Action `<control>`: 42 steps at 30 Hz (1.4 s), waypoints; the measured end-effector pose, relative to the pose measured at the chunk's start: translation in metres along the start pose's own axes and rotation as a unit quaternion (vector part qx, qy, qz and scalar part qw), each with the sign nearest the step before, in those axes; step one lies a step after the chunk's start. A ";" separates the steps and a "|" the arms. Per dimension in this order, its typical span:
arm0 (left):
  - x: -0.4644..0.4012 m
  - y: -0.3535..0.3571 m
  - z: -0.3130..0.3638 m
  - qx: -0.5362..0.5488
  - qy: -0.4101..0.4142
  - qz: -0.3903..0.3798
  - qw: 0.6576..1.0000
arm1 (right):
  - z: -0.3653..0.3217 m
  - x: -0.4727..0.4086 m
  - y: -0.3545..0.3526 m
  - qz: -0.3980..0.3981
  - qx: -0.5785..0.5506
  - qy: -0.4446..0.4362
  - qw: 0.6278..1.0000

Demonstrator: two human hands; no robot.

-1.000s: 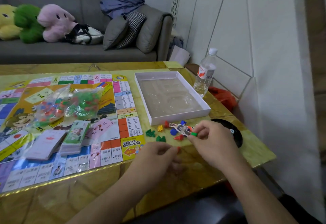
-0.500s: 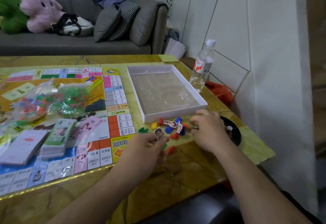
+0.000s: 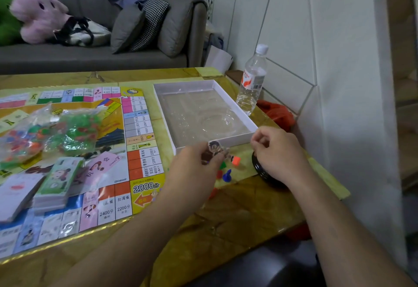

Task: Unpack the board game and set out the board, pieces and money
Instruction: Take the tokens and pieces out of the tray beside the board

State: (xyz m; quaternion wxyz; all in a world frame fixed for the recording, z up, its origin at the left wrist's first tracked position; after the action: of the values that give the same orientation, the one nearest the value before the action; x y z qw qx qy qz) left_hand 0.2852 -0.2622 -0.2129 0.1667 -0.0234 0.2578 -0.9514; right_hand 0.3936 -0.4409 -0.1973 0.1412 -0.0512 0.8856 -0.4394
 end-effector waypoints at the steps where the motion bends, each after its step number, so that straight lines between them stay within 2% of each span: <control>1: -0.008 0.007 0.005 -0.010 0.003 -0.003 1.000 | 0.001 -0.001 0.002 -0.017 0.009 0.003 1.000; 5: -0.031 0.024 0.016 -0.058 0.026 0.007 0.998 | 0.003 -0.001 0.016 -0.135 0.037 0.000 0.990; 11: -0.042 0.016 0.012 -0.112 0.042 0.076 0.990 | -0.011 -0.004 0.037 -0.153 0.115 -0.064 0.979; 15: -0.045 0.016 0.013 -0.112 0.051 0.074 0.990 | -0.011 -0.006 0.040 -0.142 0.133 -0.077 0.978; 17: -0.048 0.015 0.014 -0.113 0.049 0.075 0.990 | -0.002 -0.011 0.030 -0.110 0.116 -0.062 0.985; 20: -0.053 0.018 0.017 -0.117 0.056 0.066 0.989 | 0.012 -0.018 0.012 -0.021 0.037 -0.022 0.999; 22: -0.057 0.025 0.020 -0.132 0.066 0.051 0.988 | 0.017 -0.019 0.009 0.008 -0.029 0.007 1.000; 26: -0.068 0.047 0.020 -0.199 0.079 0.027 0.976 | 0.017 -0.022 0.021 0.003 -0.077 0.022 0.997; 32: -0.079 0.061 0.017 -0.280 0.088 0.001 0.956 | 0.018 -0.024 0.035 -0.021 -0.027 0.035 0.999; 37: -0.081 0.063 0.016 -0.306 0.107 0.004 0.946 | 0.020 -0.025 0.032 -0.031 0.015 0.038 0.999; 42: -0.083 0.060 0.014 -0.326 0.106 0.012 0.939 | 0.022 -0.027 0.030 -0.013 -0.021 0.031 0.999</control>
State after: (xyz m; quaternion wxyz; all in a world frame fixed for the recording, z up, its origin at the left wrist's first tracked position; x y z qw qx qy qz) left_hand 0.3838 -0.2902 -0.2274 0.1336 0.0273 0.5703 -0.8101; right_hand 0.4269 -0.4335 -0.2282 0.1071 -0.0517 0.8980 -0.4235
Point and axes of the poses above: each hand's wrist, its own x-axis away from the middle knuckle, its own y-axis out of the palm, z = x × y, the point moved 6 cm from there along -x, towards the middle knuckle, and after that the axes turned 1 degree about -x, right-handed, at the moved point
